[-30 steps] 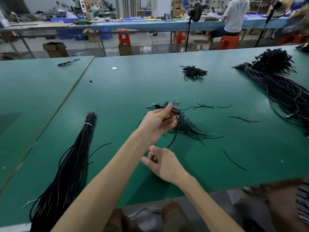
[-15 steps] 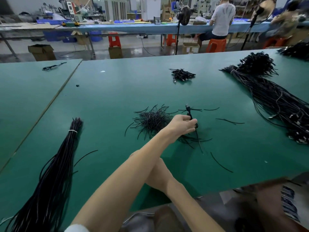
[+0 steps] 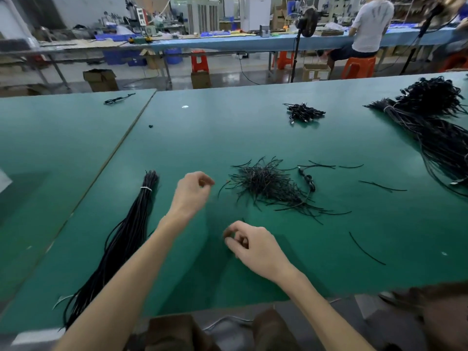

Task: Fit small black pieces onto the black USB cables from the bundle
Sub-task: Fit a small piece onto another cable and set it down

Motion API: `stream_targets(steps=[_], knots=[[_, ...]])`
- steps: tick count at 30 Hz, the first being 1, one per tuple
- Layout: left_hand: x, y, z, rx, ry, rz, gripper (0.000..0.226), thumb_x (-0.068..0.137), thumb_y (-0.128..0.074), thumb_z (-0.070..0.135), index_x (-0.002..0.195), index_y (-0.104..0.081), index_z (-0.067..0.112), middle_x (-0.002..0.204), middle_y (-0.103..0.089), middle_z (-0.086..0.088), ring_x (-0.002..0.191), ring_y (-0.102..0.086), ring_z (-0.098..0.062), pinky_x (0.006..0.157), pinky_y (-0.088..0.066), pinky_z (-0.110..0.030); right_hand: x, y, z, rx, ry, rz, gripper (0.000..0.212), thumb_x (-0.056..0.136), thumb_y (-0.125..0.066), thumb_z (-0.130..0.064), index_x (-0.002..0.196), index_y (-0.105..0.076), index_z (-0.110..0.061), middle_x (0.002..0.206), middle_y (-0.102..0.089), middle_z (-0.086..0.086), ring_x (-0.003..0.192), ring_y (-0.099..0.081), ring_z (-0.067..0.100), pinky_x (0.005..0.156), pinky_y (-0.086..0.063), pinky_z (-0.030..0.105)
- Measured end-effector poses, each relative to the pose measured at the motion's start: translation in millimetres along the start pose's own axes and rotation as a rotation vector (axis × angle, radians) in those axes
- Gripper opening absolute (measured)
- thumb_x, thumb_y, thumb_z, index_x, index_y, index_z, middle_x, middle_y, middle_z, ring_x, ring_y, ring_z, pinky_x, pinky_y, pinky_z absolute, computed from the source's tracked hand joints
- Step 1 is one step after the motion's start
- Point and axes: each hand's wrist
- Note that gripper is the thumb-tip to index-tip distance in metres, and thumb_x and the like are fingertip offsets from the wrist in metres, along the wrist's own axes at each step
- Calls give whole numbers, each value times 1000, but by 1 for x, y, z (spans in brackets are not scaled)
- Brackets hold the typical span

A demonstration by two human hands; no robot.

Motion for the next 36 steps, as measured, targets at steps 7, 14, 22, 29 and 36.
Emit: stream_targets(steps=[7, 14, 22, 29, 36], knots=[[-17, 49, -78, 681, 235, 223, 30, 98, -61, 9, 123, -50, -4, 127, -50, -25, 117, -49, -39, 91, -44, -43, 0, -1, 3, 0, 18, -1, 4, 101, -62, -34, 101, -65, -33, 72, -63, -7, 59, -55, 11, 63, -48, 21], [-26, 55, -93, 628, 198, 299, 22, 100, -65, 12, 110, -53, -3, 111, -56, -27, 99, -58, -42, 68, -39, -42, 0, -2, 6, -6, 16, 13, 4, 101, -62, -32, 102, -66, -31, 71, -64, -4, 60, -55, 14, 66, -50, 24], [-23, 56, -97, 487, 299, 371, 23, 101, -61, 18, 112, -60, -2, 113, -58, -24, 98, -60, -45, 73, -38, -43, 1, -2, 9, -7, 16, 22, 5, 102, -61, -32, 103, -66, -30, 71, -63, -5, 64, -59, 16, 71, -55, 31], [-27, 60, -103, 233, 318, 463, 12, 99, -63, 20, 98, -68, 10, 106, -71, -12, 96, -64, -36, 81, -40, -38, 1, -2, 10, 0, 17, 21, 6, 102, -61, -31, 104, -66, -30, 71, -64, -8, 64, -60, 15, 70, -55, 30], [-39, 59, -93, 202, 243, 460, 14, 102, -59, 20, 94, -61, 9, 102, -66, -12, 84, -56, -28, 76, -39, -38, 2, -1, 10, 18, 9, 20, 5, 102, -61, -30, 102, -66, -30, 71, -65, -5, 63, -60, 16, 71, -56, 33]])
Point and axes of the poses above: each hand's wrist, its own x-axis towards the middle knuckle, its own y-axis out of the back of the hand, z = x × y
